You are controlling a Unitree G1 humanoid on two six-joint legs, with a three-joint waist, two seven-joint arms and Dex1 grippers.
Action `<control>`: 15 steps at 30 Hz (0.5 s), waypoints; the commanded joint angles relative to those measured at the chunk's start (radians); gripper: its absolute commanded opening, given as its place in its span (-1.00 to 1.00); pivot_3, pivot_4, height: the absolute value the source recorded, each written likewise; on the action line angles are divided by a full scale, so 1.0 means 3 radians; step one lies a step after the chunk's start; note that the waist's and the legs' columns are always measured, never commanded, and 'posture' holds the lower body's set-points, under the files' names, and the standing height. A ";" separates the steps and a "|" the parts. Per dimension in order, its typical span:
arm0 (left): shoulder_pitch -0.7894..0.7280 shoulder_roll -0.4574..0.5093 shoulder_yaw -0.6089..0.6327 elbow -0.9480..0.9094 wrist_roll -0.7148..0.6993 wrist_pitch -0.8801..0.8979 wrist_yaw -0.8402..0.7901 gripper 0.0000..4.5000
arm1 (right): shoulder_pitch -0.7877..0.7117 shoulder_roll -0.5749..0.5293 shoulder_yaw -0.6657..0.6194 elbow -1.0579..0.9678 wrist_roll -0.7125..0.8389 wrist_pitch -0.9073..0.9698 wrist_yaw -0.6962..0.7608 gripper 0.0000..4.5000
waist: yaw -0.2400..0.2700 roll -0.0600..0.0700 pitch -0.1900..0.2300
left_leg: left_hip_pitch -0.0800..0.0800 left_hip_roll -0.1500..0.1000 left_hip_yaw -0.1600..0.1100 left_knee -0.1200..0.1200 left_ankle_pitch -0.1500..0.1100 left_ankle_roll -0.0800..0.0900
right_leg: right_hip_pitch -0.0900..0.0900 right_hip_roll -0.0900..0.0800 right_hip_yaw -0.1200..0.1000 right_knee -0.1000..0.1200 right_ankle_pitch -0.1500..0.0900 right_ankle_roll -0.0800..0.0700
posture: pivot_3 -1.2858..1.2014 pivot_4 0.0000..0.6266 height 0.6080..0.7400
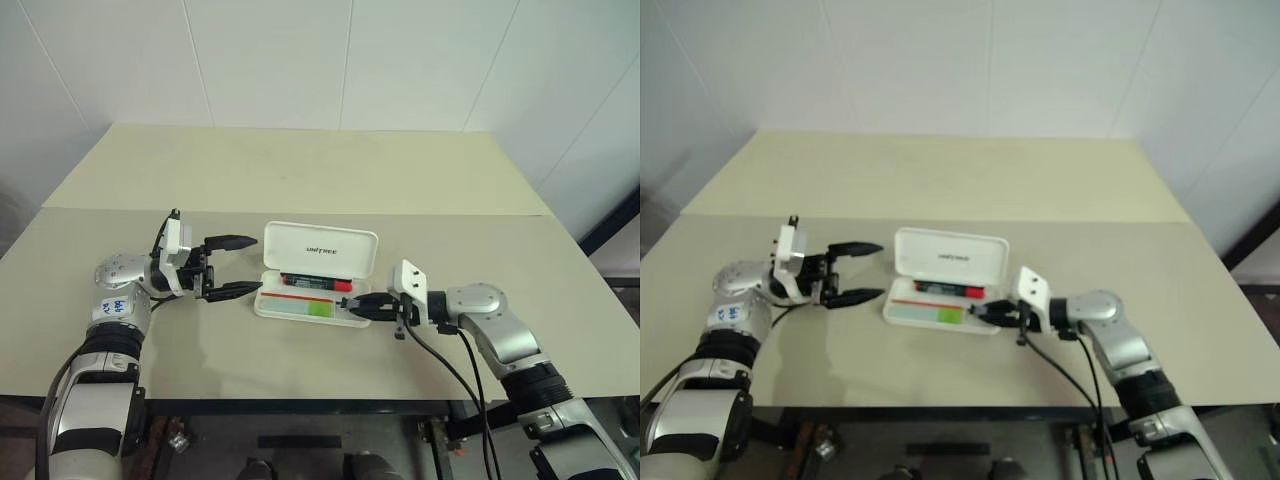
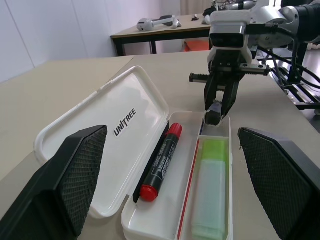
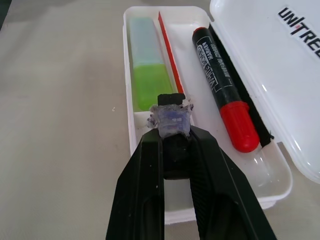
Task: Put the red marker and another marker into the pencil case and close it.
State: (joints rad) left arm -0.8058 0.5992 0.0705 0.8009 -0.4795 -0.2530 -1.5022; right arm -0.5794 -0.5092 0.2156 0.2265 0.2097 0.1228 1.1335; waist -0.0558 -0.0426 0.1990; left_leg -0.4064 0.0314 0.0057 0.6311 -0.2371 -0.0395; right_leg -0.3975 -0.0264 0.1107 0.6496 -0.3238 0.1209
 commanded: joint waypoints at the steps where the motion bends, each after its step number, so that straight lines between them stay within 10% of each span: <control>1: 0.0028 0.0014 0.0061 -0.0134 -0.0013 0.0016 -0.0257 1.00 | -0.0070 -0.0001 -0.0043 -0.0001 -0.0004 -0.0103 0.0054 -0.85 | 0.0000 0.0000 0.0000 | 0.0000 0.0000 0.0000 0.0000 0.0000 0.0000 | 0.0000 -0.0001 0.0000 0.0000 0.0000 0.0000 | 0.03 -0.52 1.00; 3: 0.0037 0.0013 0.0065 -0.0150 -0.0013 0.0023 -0.0252 1.00 | -0.0064 -0.0008 -0.0047 -0.0012 -0.0008 -0.0096 0.0069 -0.85 | -0.0002 0.0000 0.0000 | 0.0000 0.0000 0.0000 0.0000 0.0000 0.0000 | 0.0000 -0.0001 0.0000 -0.0001 0.0000 0.0000 | 0.03 -0.52 1.00; 15: 0.0053 -0.0009 0.0065 -0.0216 -0.0008 0.0062 -0.0203 1.00 | -0.0043 -0.0021 -0.0137 -0.0250 0.0034 0.0016 -0.0031 0.98 | -0.0002 0.0000 0.0000 | 0.0001 0.0000 0.0000 0.0002 0.0000 0.0000 | -0.0001 0.0000 0.0000 0.0006 0.0000 0.0000 | 0.03 -0.52 1.00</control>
State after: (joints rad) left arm -0.7874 0.5946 0.0705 0.7606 -0.4792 -0.2357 -1.5018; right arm -0.5826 -0.5050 0.2126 0.1990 0.1951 0.1220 1.1275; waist -0.0565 -0.0425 0.1990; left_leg -0.4062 0.0315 0.0056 0.6315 -0.2370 -0.0396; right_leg -0.3979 -0.0265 0.1108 0.6512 -0.3239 0.1207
